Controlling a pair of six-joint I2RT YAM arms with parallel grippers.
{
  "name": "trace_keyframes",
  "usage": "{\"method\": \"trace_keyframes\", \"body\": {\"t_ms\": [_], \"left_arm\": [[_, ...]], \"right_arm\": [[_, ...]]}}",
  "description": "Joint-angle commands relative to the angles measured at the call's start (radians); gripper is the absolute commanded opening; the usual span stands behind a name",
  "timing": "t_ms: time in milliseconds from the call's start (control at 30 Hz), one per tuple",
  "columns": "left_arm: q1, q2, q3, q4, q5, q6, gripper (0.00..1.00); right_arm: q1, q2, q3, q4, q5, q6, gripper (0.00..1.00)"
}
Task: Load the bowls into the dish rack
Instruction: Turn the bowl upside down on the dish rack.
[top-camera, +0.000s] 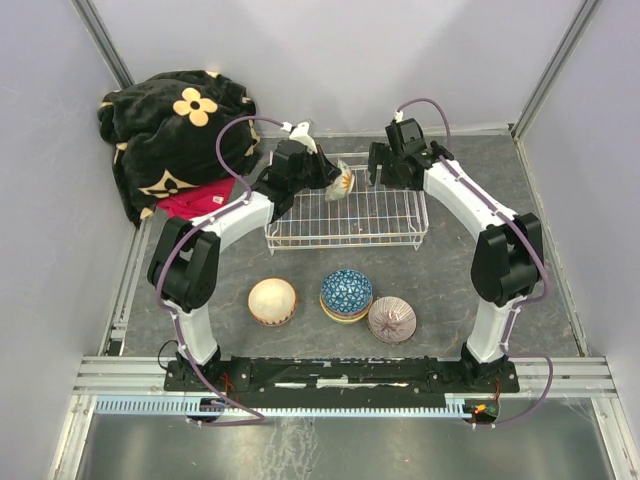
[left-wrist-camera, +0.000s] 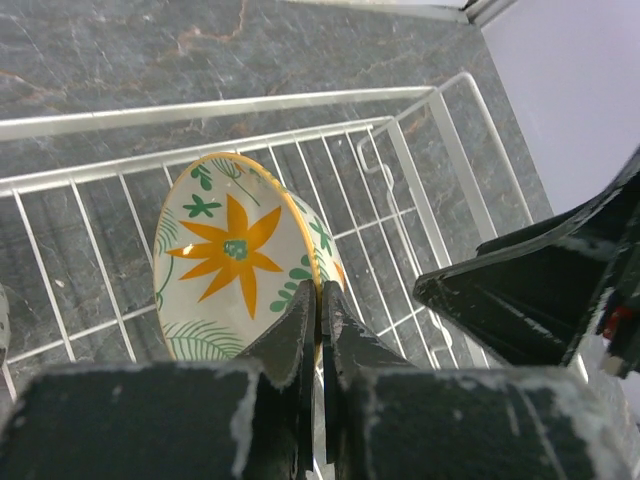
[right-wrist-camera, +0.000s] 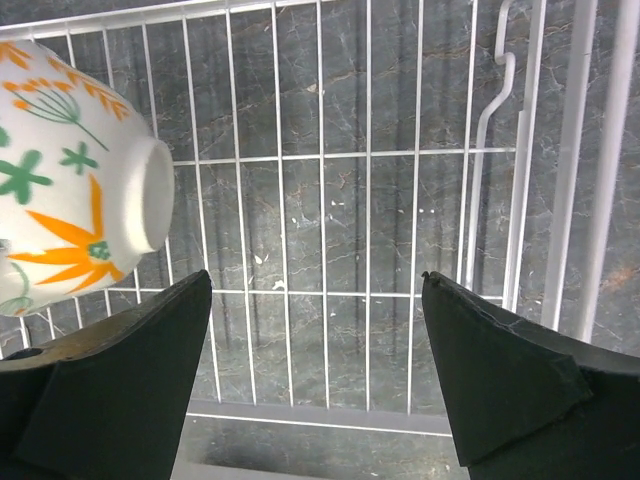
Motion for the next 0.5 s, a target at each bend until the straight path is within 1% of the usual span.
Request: {"method": "trace_keyframes", "body": {"t_ms": [0,167,367,467], "left_arm": [[0.010,0.009,0.023,0.168,-0.051,-0.040,0.03],[0.010,0.051,0.055,0.163,-0.066,-0.041,0.03],[0.026,0.069,0.031,0.180,-0.105,-0.050,0.03],[0.034,0.076,0.028,0.183,-0.103,-0.055,0.03]], "right_arm": [[0.002,0.029,0.050,0.050,-0.011,0.007,0.93],[0.002,0.064,0.070,0.058,-0.025,0.008,0.93],[0.004,0.113,0.111,0.052,-0.031,0.008,0.93],[0.004,0.130,0.126,0.051,-0.031,0.009,0.93]]}}
